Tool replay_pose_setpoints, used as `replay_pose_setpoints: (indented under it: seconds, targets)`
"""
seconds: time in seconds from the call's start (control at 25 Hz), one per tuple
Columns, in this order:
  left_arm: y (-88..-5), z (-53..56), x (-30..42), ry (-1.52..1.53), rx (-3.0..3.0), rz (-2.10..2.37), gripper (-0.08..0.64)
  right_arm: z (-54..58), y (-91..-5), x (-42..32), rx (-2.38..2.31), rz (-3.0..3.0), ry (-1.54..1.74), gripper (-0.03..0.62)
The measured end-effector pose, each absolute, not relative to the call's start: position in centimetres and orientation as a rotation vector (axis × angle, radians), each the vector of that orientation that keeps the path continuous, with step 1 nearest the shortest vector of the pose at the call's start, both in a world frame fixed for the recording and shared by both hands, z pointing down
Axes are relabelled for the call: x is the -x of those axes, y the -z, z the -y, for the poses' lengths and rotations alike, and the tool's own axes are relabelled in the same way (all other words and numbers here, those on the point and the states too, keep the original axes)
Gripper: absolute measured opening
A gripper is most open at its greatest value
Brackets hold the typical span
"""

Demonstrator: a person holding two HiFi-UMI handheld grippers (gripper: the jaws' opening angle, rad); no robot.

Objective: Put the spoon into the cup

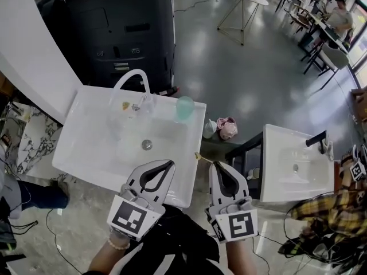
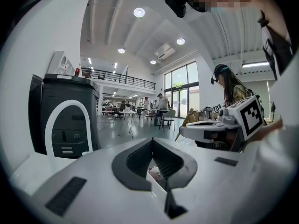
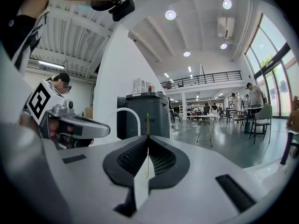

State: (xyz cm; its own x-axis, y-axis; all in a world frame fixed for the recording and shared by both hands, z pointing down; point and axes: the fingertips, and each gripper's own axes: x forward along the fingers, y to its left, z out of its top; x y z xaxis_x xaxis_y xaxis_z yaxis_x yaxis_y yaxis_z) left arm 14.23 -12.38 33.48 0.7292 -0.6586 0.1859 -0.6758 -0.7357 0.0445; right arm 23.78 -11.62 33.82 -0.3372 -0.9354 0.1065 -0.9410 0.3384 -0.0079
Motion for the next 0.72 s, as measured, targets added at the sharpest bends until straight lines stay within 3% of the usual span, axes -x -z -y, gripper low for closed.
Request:
replay_pose_setpoints:
  seconds: [0.72]
  targets:
    - [-33.3,14.9,-12.6,-0.236,-2.849,1.036,-0.002,13.8,-33.7,-22.2,-1.794,2.448,-0.107,0.008]
